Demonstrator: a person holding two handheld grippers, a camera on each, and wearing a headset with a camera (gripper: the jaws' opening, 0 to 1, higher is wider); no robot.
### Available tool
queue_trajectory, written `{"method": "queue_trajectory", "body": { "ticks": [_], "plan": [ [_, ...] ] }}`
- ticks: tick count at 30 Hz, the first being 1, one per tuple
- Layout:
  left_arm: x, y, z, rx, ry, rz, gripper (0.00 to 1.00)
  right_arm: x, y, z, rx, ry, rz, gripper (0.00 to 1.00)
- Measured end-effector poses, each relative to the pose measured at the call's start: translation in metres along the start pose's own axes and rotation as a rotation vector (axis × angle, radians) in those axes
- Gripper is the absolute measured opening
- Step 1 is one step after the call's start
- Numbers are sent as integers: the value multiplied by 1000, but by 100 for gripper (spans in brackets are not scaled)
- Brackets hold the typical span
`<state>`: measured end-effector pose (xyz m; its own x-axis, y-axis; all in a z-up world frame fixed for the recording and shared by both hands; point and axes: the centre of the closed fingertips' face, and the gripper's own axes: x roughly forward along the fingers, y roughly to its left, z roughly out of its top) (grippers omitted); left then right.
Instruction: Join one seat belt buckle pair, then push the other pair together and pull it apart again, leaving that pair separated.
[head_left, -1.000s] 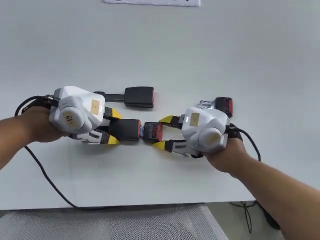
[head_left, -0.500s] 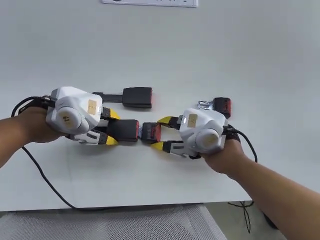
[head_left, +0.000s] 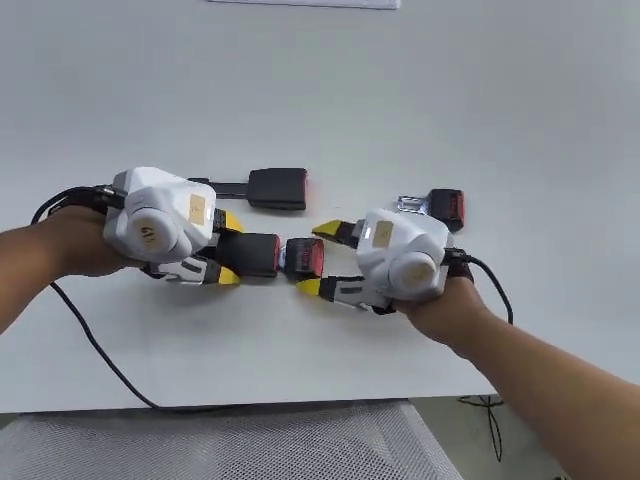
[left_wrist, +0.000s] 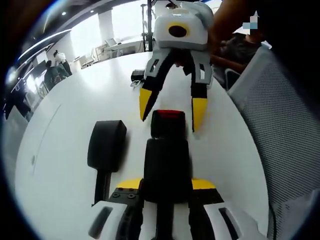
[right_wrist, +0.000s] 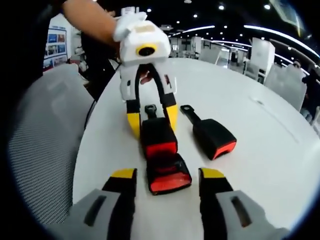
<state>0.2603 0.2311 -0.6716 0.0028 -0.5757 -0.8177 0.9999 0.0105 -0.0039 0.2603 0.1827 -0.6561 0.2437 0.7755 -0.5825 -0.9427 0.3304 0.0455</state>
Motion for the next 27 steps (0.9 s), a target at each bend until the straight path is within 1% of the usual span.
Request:
{"method": "queue_trajectory", "body": {
  "ticks": [1, 2, 3, 4, 5, 6, 7, 8, 9, 11, 12, 14, 16, 19, 21, 23, 24, 27],
  "plan": [
    [-1, -3, -2, -6, 16, -13, 39, 0, 1, 7, 30, -27, 1, 65],
    [-2, -8, 0, -3, 7, -27, 46, -2, 1, 14, 52, -50, -4, 67],
    [-3, -10, 2, -8, 0, -31, 54, -4, 0, 17, 39, -54, -10, 67],
    [-5, -12, 3, -11, -1, -24, 60, -6, -3, 21, 28, -66, -27, 68],
    [-6, -10, 5, 2, -7, 1, 68, -8, -5, 27, 42, -95, -48, 72],
    [-9, -9, 12, 37, -38, 20, 71, -9, -5, 31, 66, -118, -53, 81],
    [-12, -12, 14, 31, -46, 16, 73, -12, -6, 36, 76, -139, -64, 86],
    [-14, -12, 14, 16, -45, 15, 74, -14, -7, 36, 77, -143, -73, 88],
    [-16, -11, 16, -20, -51, 27, 73, -17, -7, 36, 75, -137, -77, 86],
    [-21, -3, 20, -57, -75, 63, 76, -23, -11, 35, 82, -142, -98, 85],
    [-23, -1, 21, -70, -85, 70, 78, -25, -14, 34, 92, -140, -105, 87],
    [-28, 4, 25, -100, -108, 86, 80, -32, -18, 30, 104, -138, -115, 86],
    [-32, 11, 28, -111, -119, 106, 80, -40, -25, 26, 108, -135, -134, 86],
    [-35, 18, 30, -117, -120, 124, 81, -51, -33, 21, 111, -128, -149, 86],
    [-38, 25, 32, -120, -127, 139, 82, -61, -43, 18, 107, -128, -170, 87],
    [-40, 30, 33, -119, -126, 148, 83, -70, -52, 12, 110, -115, -188, 87],
    [-41, 34, 34, -114, -123, 159, 84, -73, -56, 8, 116, -104, -194, 87],
    [-43, 42, 36, -113, -124, 167, 87, -88, -70, 0, 110, -94, -209, 88]
  ]
}}
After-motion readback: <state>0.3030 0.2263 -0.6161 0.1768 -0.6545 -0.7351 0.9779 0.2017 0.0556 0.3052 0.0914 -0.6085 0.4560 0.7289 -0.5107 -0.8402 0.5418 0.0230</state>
